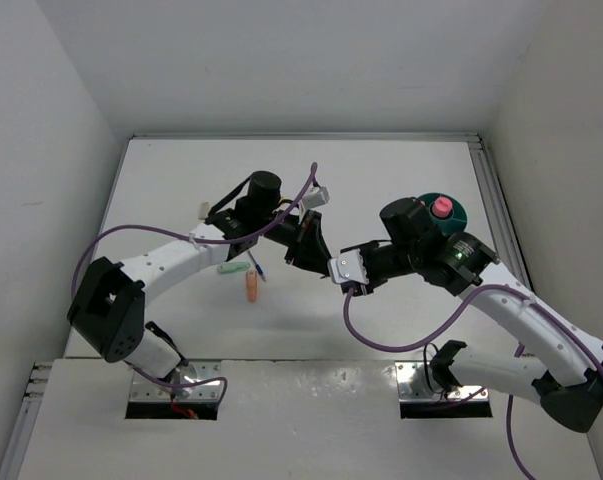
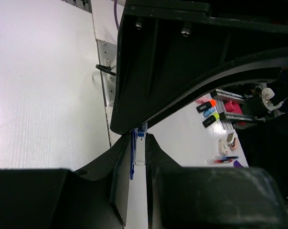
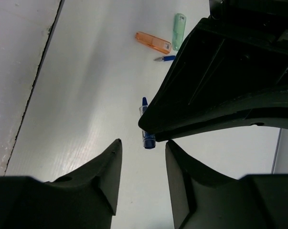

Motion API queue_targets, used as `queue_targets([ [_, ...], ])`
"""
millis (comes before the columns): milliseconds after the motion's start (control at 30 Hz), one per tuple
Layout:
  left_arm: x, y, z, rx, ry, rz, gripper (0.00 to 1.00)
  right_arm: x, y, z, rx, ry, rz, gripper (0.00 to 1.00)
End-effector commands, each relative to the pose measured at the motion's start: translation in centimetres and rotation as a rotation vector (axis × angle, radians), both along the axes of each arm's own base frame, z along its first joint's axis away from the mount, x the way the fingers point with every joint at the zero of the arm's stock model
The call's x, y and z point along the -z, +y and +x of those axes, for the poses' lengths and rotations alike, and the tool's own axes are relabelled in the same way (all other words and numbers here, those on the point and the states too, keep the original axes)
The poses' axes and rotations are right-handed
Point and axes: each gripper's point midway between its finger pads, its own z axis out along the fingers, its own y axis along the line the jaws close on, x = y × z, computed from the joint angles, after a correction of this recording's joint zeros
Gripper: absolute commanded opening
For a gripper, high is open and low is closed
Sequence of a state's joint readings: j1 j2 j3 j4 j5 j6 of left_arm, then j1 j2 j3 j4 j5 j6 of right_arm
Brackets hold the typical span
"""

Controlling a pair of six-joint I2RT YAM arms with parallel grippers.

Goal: Sort the stationery into containers
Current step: Pick up the pen cap from the center of the board.

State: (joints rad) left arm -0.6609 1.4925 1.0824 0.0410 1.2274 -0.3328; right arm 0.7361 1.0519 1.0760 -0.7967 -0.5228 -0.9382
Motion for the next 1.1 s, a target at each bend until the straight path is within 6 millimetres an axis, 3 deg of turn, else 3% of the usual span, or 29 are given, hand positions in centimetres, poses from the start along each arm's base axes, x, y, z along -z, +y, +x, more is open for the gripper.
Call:
queue_targets([
  [0, -0.5, -0.3, -0.2, 0.025, -0.012, -0.024, 0.00, -1.7, 1.0, 0.5, -0.008, -0.042, 0.048, 0.39],
  [200, 0.3, -0.4, 0.4, 0.003, 0.012, -0.008, 0.00, -1.5, 1.2, 0.6, -0.004, -0.046, 0.047, 0.35],
  [400, -0.2, -0.4, 0.7, -0.010, 0.030, -0.016, 0.00, -0.6, 1.1, 0.5, -0.010, -0.052, 0.025, 0.28],
  [600, -0.7, -0.3, 0.9, -0.017, 0.027, -0.030, 0.00, -0.2, 1.2, 0.7, 0.003, -0.049, 0.019, 0.07],
  [767, -1.7, 0.0, 0.7, -0.003, 0.006, -0.059, 0.00, 0.6, 0.7, 0.8, 0.013, -0.048, -0.013, 0.00],
  [900, -1.9, 0.1, 0.4, 0.009, -0.010, -0.067, 0.00, 0.7, 0.6, 0.8, 0.025, -0.047, -0.009, 0.00],
  [933, -1.8, 0.2, 0.3, 0.011, -0.006, -0.061, 0.02, 0.4, 0.7, 0.9, 0.028, -0.054, -0.005, 0.00],
  [1000, -1.7, 0.3, 0.3, 0.009, -0.018, -0.061, 0.23, 0.3, 0.7, 1.0, 0.035, -0.053, 0.001, 0.00],
  [1033, -1.5, 0.5, 0.4, 0.003, -0.009, -0.050, 0.36, 0.0, 0.8, 1.2, 0.042, -0.056, 0.011, 0.00],
  [1067, -1.3, 0.5, 0.6, -0.007, -0.014, -0.044, 0.56, -0.1, 0.8, 1.2, 0.048, -0.053, 0.017, 0.00],
])
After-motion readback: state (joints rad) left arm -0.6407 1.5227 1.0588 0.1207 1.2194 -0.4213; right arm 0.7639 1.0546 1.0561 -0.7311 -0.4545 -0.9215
